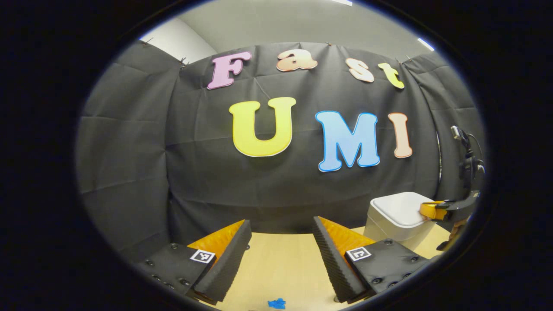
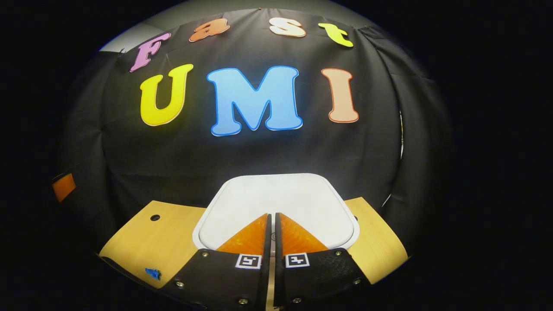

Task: Press the lid of the desktop garbage bin to open it, pick up the crumpled paper on the desktop and throw it into the bin, then pick up the pop can on the desktop and drop it into the bin, and finally close the garbage bin lid.

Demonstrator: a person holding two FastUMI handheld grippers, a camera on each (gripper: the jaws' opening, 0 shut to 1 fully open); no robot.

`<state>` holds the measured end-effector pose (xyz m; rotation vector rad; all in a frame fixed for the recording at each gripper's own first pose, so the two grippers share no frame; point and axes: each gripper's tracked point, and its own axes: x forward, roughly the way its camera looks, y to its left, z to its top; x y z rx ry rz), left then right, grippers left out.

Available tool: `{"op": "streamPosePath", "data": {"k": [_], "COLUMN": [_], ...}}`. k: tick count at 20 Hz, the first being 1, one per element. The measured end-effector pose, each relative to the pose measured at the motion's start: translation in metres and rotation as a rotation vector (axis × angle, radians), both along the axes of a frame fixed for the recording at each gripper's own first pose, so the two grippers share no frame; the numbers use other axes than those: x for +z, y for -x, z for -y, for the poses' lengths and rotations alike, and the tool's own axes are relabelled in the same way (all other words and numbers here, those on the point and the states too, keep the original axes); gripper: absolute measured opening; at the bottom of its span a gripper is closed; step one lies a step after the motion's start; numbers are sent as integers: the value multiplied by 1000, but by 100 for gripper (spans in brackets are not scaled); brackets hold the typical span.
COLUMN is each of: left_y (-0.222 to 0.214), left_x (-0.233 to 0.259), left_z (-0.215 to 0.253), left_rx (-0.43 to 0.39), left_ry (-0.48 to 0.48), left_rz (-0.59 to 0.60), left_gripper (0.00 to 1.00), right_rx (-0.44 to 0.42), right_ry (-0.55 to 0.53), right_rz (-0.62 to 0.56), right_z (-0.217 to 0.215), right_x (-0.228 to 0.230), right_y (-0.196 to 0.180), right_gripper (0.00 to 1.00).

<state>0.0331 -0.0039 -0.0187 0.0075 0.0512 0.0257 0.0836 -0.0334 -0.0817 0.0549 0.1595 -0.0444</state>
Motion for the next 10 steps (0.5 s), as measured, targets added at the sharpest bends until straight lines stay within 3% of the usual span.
{"op": "streamPosePath", "data": {"k": [10], "left_y": [-2], "left_x": [-2], "left_z": [0], "left_rx": [-4], "left_ry": [0], "left_rz": [-1], "left_gripper": [95], "right_rx": [-5], "right_ry": [-44], "right_rz": [18], "right_z": [0], "right_x": [21], "right_y": [7], "right_gripper": [5]}}
